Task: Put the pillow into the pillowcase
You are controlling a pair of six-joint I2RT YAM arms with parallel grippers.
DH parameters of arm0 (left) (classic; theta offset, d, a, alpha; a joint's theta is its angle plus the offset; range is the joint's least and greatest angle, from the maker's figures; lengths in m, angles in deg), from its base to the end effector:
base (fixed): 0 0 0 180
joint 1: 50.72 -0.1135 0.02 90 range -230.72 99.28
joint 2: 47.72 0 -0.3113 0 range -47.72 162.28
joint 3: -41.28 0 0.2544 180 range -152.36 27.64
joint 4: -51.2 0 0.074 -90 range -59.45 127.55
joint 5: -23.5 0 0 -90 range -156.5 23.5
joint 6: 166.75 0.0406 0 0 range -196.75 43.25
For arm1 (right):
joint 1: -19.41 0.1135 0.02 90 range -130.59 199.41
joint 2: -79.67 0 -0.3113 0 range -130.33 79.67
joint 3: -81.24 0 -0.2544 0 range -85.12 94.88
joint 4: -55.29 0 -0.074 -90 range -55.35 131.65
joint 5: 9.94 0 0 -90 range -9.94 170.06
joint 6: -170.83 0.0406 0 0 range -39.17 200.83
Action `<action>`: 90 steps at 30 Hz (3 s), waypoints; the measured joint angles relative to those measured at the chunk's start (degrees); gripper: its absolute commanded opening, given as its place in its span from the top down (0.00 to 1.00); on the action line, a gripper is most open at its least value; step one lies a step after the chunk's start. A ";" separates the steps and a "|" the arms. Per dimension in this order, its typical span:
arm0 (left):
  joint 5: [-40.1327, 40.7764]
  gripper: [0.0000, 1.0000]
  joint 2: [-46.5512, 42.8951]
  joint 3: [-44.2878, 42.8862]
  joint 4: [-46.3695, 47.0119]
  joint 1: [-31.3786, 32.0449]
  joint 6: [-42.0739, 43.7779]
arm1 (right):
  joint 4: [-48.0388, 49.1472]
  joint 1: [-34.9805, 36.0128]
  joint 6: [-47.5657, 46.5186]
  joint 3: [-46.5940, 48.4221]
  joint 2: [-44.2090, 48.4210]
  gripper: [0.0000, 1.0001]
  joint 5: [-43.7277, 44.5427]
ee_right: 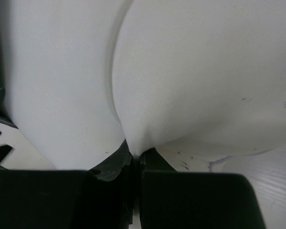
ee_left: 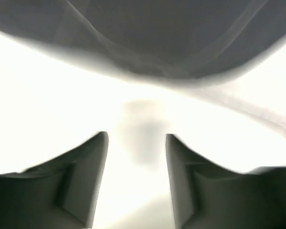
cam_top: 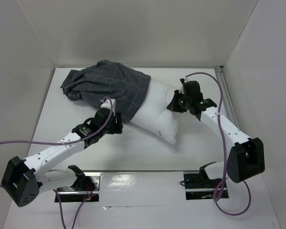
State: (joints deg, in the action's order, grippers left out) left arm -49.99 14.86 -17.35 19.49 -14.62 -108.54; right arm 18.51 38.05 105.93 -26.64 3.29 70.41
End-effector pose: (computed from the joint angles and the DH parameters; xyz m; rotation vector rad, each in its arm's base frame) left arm 0.1863 -0.1216 0.3065 -0.0803 2.1852 -0.3625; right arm 0.2692 0.0980 0.3223 0.0421 2.3452 0.5811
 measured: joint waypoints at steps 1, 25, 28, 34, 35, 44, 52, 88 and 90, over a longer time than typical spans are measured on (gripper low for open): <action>-0.02 0.08 -0.22 2.67 1.44 1.36 -0.44 | 0.02 -0.09 0.00 0.37 -0.46 1.00 -0.26; 14.53 0.21 23.91 6.45 31.10 1.88 -2.12 | -0.09 -0.79 -0.13 3.02 -2.99 0.82 -1.84; 13.16 0.41 24.22 6.45 33.16 -0.09 -1.29 | -0.09 -0.79 -0.20 3.10 -3.10 0.82 -1.88; 12.66 0.99 25.62 6.25 33.22 -1.27 0.15 | -0.20 -0.85 -0.37 3.67 -3.80 0.82 -2.16; 12.66 1.00 25.57 6.19 33.14 -1.33 0.09 | -0.22 -1.03 -0.46 3.76 -3.85 0.82 -2.23; 12.66 0.24 17.90 7.80 31.56 -0.76 0.28 | -0.15 -1.29 -0.50 3.87 -4.33 0.75 -3.23; 13.79 0.06 18.29 9.53 33.38 5.11 1.64 | -0.13 -1.44 -0.42 3.89 -4.79 0.48 -3.67; 23.19 1.00 23.67 0.42 18.25 2.27 -3.10 | -7.23 -1.66 -2.49 4.55 0.42 0.00 -0.26; 21.68 1.00 21.84 -0.57 16.55 3.06 -3.06 | -9.35 -1.66 -2.69 4.00 4.24 0.00 1.40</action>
State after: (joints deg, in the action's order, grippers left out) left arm -28.31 36.70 -17.92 36.04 -11.56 -111.60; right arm 9.16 36.39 103.25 -22.64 7.53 71.81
